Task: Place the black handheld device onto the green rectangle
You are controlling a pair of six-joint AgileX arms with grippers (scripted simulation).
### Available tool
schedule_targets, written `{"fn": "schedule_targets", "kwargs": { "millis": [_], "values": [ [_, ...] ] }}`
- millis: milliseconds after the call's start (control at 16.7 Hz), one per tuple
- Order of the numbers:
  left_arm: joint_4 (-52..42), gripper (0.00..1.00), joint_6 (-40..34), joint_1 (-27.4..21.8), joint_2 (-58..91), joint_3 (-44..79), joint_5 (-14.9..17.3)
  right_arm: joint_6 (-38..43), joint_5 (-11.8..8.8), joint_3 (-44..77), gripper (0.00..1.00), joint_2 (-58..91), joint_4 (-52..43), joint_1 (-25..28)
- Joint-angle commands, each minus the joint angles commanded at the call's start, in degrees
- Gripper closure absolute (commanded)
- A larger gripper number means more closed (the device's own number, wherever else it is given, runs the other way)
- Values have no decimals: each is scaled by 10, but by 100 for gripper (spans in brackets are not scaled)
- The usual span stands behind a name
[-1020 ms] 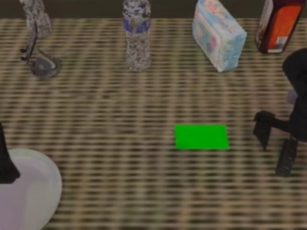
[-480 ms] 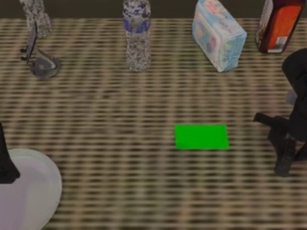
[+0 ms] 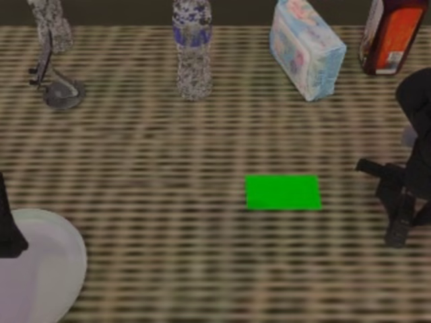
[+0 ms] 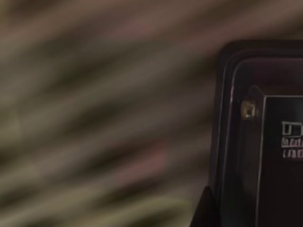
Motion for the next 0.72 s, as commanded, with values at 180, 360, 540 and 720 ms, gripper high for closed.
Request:
{"fn": "schedule_targets", "kwargs": {
  "millis": [180,360,540,720],
  "values": [
    [0,0,0,0,0,0,0,0,0,0,100,-1,0,-1],
    [0,0,0,0,0,0,0,1,0,18,100,-7,-23,-1],
    [0,0,0,0,0,0,0,2,0,63,100,-31,-96,-1],
    [0,0,0,0,0,0,0,0,0,111,100,-59,-180,1]
  ]
}}
